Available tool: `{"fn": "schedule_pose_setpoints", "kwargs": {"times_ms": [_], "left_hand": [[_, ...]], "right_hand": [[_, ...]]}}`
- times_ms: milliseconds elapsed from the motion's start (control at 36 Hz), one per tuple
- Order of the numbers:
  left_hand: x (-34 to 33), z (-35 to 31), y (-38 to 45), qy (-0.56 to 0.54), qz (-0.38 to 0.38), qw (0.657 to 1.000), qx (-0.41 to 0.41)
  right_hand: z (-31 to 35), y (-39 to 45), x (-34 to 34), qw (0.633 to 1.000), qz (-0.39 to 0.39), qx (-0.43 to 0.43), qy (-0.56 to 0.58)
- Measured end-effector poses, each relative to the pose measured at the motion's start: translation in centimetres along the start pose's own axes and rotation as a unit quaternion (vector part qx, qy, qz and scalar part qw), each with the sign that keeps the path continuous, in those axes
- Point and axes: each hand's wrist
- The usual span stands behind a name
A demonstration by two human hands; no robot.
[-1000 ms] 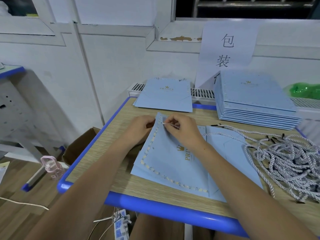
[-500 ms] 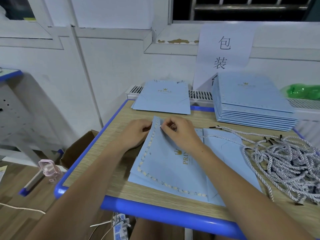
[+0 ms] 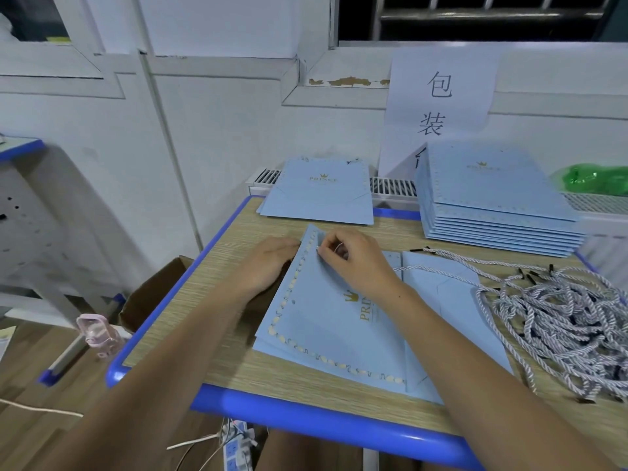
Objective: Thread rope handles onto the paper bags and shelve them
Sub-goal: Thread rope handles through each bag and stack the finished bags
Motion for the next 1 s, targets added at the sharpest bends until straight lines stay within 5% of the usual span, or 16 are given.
{"fn": "schedule_pose_setpoints", "kwargs": {"times_ms": [111, 306, 500, 750, 861, 1000], "left_hand": [[0.1, -0.4, 0.1, -0.026, -0.008, 0.997, 0.072], [0.2, -0.1, -0.2, 0.013, -0.018, 1.000, 0.020], [0.5, 0.5, -0.1, -0.030, -0.055, 0.998, 0.032], [1.7, 1.2, 0.3, -0.050, -0.116, 0.991, 0.034], [1.1, 1.3, 0.5, 0.045, -0.137, 0.990, -0.012], [1.0, 1.4, 0.7, 0.101, -0.148, 0.983, -0.033]], "right_hand": [[0.1, 0.2, 0.0, 0.999, -0.010, -0.026, 0.031], [0.2, 0.4, 0.6, 0.980, -0.080, -0.098, 0.151], [-0.8, -0.2, 4.8, 0.991, 0.064, -0.094, -0.063], [-2.6, -2.0, 10.8, 0.966, 0.012, -0.160, -0.203], [-0.2, -1.6, 10.3, 0.984, 0.007, -0.173, 0.045], [2.3, -0.4, 7.4, 0.916, -0.030, -0.170, 0.361]]}}
Point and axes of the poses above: each hand's wrist, its own y-axis towards the middle knuckle, its own x-axis out of the back of the hand, z = x × y, and after that the axes turned 15 degrees about x, right-handed
